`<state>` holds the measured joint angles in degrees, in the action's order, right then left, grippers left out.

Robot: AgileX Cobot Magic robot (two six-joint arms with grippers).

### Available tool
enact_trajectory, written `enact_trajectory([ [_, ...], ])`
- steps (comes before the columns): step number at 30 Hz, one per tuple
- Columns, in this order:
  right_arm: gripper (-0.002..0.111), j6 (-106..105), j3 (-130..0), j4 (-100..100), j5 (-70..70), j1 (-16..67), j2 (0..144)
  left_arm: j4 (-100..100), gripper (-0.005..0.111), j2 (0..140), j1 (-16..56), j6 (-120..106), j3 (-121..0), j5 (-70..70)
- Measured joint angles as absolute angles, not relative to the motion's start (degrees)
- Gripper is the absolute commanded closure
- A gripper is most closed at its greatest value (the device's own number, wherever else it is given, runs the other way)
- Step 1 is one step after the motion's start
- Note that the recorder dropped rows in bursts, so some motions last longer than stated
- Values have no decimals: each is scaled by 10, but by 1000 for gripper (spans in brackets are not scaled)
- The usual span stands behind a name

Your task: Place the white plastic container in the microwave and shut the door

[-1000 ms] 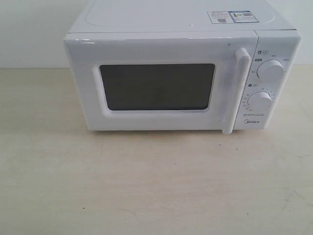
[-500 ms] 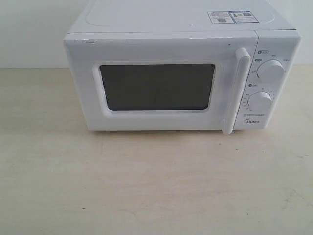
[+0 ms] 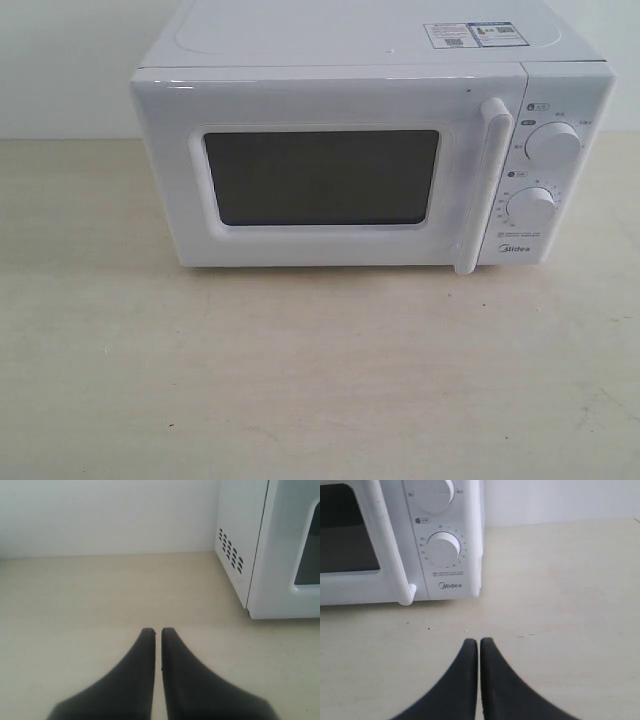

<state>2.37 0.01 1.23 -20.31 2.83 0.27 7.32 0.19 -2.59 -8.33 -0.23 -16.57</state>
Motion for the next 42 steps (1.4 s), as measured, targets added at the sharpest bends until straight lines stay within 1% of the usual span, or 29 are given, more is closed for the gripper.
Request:
enact_trajectory([
  [42,108,31,0,12,-203,18,3,73,102,2,-26,-83,-2,-166],
])
